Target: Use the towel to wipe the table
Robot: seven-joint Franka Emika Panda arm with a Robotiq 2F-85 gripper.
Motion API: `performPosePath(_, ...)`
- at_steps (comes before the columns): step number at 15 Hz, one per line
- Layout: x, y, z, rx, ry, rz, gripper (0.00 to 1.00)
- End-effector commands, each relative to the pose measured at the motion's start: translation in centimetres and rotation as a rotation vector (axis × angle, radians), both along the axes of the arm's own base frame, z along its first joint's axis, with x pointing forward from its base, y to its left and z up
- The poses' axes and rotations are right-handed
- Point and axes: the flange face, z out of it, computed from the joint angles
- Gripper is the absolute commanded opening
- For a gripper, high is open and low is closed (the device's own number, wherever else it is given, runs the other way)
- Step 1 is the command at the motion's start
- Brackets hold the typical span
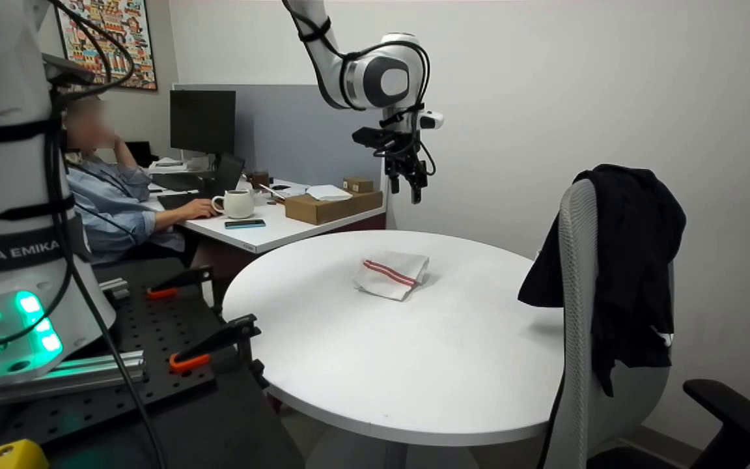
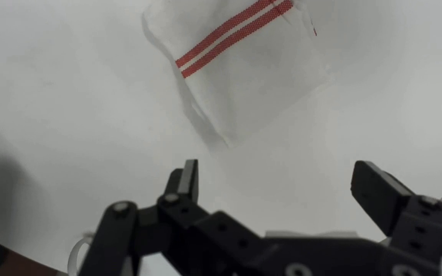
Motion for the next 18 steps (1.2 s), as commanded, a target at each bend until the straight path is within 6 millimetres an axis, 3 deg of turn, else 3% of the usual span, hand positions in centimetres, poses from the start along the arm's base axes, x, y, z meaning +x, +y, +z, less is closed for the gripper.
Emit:
performPosePath(1,2.3,1.3,-3.6,-0.013,0.016,-0.025,1.0)
performPosePath(8,3.0,1.6,-10.8,-0.022,0.084,-0.02,1.0)
performPosePath(18,3.8,3.7,-16.9,-0.025,0.142,0.012,1.0)
